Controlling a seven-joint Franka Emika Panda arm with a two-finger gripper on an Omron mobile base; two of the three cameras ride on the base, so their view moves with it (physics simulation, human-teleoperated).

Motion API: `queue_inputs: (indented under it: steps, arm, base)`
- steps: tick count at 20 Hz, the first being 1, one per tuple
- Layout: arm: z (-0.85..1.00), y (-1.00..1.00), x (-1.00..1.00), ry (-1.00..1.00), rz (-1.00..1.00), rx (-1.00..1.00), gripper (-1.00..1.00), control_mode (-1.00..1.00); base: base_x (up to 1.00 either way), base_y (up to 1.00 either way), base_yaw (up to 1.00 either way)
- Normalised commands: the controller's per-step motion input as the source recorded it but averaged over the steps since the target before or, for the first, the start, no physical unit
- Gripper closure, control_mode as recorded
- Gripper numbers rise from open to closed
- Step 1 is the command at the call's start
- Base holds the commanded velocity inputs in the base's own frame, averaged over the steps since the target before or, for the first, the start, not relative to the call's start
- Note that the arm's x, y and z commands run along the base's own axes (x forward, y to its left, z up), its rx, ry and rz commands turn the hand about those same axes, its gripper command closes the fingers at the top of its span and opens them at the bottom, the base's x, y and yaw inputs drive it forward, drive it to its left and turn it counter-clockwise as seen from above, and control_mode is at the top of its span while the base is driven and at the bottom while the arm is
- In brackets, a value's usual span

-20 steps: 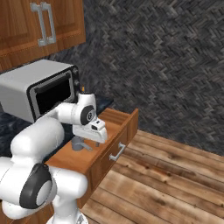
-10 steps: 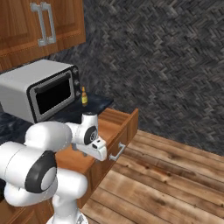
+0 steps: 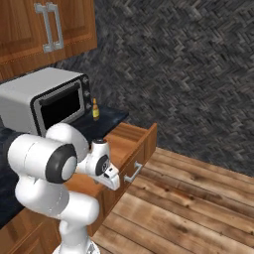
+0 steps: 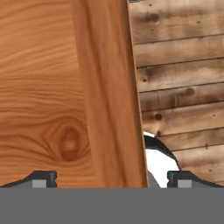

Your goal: Pick the measuring cup from the drawer and place it on the counter.

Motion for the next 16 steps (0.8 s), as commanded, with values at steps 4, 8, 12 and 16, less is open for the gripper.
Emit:
queue_inputs:
  steps: [4,8,12,16]
  arm:
    - [-0.82,-0.90,-0.04,0.00,-0.10,0.00,-1.00,-1.00]
    - [-0.76,-1.00,-0.23,-0.05,-0.16,0.03,-1.00,-1.00]
    - [-0.43,-1.00,-0.18,-0.14,-0.15,0.11,-1.00,-1.00]
    - [-0.05,-1.00,-0.11,-0.25,-0.11,0.10,-1.00,-1.00]
  base:
    - [0.00,0.00,0.00]
    - [0.00,0.00,0.00]
    - [0.00,0.00,0.00]
    - [0.00,0.00,0.00]
